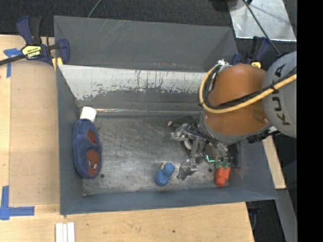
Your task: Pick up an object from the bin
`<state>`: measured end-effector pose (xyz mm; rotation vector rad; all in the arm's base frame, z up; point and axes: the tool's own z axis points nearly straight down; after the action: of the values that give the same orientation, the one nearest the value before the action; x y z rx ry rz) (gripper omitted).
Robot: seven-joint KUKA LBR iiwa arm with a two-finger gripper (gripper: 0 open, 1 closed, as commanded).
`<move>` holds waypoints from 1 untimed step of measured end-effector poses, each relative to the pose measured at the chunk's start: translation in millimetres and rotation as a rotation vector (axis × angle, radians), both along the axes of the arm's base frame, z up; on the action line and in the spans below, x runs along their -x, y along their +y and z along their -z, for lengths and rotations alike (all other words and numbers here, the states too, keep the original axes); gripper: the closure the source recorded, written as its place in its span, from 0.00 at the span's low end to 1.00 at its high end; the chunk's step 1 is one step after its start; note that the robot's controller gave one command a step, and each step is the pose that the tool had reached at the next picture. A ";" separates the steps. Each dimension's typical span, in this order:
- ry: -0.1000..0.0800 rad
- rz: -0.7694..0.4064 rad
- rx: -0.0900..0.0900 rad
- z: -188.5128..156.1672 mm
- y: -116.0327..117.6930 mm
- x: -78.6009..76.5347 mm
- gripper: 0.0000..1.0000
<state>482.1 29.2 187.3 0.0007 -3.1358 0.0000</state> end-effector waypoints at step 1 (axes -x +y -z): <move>-0.012 -0.445 0.000 113.1 20.5 -9.7 0.00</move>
Offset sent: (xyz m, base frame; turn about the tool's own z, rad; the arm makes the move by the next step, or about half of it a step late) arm 0.0067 0.0211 -0.1173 -0.4466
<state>491.8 49.7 74.2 0.6954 -3.0699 0.0024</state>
